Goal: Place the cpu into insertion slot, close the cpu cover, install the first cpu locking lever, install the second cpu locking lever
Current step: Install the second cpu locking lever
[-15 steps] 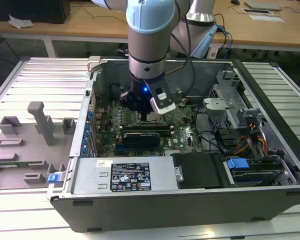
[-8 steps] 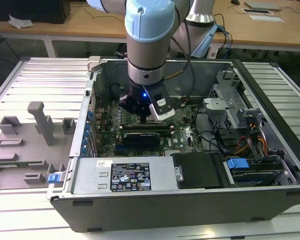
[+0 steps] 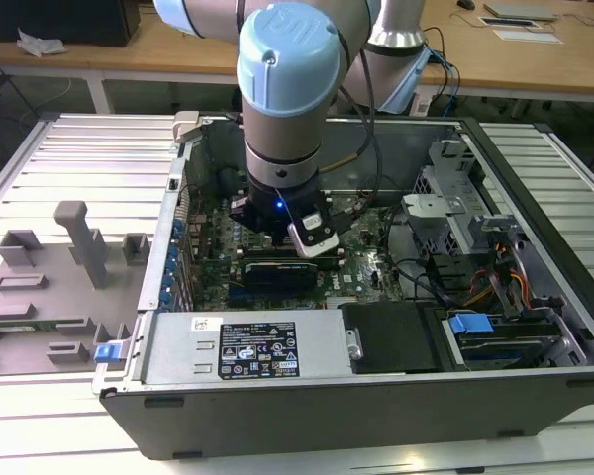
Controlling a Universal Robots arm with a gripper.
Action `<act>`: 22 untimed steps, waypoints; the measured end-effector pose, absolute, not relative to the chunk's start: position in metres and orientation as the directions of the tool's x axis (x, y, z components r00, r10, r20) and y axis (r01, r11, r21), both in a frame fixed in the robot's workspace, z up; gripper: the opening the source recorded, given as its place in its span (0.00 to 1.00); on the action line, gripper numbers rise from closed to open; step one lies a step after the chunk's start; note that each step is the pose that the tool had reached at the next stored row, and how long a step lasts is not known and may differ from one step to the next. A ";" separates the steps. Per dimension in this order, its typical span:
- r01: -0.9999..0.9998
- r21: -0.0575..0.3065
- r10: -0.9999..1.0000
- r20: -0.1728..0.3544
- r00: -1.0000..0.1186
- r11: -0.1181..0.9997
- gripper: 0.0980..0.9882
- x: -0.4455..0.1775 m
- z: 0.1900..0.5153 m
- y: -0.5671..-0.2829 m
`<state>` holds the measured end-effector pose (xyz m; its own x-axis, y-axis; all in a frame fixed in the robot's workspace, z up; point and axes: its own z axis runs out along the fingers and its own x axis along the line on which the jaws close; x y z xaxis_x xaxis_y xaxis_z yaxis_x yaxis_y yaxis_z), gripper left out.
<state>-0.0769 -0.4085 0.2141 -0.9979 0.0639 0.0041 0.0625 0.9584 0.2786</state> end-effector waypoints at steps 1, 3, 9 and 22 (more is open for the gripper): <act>0.063 0.281 0.064 0.004 -0.998 0.958 0.01 -0.078 0.213 -0.409; 0.063 0.289 0.064 0.005 -0.998 0.955 0.01 -0.080 0.210 -0.409; 0.063 0.299 0.064 0.005 -0.998 0.952 0.01 -0.085 0.206 -0.409; 0.063 0.300 0.064 0.006 -0.998 0.952 0.01 -0.090 0.204 -0.403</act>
<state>-0.0897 -0.4032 0.2035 -0.9979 0.0639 0.0055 0.0626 0.9518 0.3004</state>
